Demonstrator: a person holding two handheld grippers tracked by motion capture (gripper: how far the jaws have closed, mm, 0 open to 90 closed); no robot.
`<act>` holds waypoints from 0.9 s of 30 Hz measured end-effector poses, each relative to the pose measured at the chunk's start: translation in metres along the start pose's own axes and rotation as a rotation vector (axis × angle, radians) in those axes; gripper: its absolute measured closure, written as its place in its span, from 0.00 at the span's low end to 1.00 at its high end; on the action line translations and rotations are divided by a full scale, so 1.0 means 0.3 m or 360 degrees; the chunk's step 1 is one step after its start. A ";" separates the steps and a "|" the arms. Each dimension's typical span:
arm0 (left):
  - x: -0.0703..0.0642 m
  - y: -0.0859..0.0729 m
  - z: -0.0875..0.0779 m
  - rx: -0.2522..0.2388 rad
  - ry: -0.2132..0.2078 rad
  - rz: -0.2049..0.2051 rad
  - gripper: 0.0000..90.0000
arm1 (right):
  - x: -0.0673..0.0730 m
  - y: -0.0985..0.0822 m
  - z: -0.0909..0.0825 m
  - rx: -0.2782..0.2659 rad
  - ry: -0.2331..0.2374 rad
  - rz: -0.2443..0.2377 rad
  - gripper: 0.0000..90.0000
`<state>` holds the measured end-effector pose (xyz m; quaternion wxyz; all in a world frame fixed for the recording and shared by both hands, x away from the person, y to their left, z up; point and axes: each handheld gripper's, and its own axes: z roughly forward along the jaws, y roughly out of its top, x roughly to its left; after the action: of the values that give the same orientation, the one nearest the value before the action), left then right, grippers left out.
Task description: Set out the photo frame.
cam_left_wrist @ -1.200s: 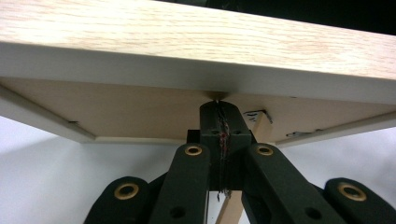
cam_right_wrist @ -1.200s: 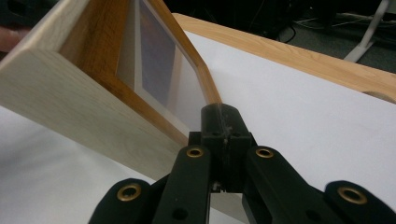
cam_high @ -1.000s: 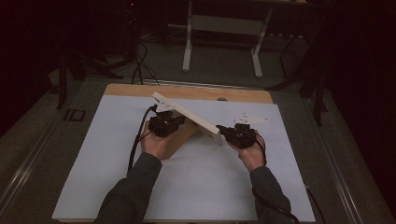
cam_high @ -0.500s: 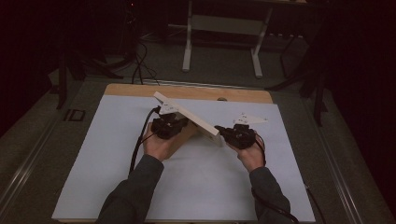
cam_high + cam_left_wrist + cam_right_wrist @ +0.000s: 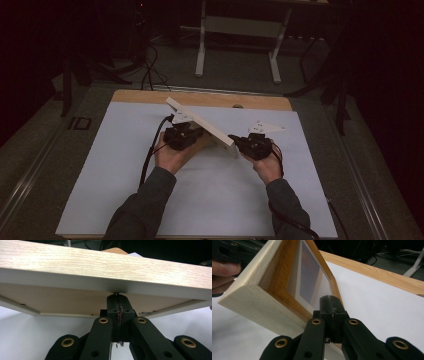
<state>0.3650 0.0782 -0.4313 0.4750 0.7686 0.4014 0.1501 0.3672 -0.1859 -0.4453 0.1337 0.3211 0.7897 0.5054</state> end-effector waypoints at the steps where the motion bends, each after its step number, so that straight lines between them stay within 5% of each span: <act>1: 0.000 0.000 0.000 0.0001 -0.0002 0.0001 1.00 | 0.001 0.000 0.000 0.0003 0.0002 -0.0003 1.00; 27: 0.008 0.003 0.008 0.0000 -0.0018 -0.0001 1.00 | 0.026 0.006 0.004 0.0037 0.0081 -0.0065 1.00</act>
<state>0.3684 0.0785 -0.4320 0.4774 0.7692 0.3990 0.1455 0.3626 -0.1795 -0.4435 0.1200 0.2934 0.8051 0.5014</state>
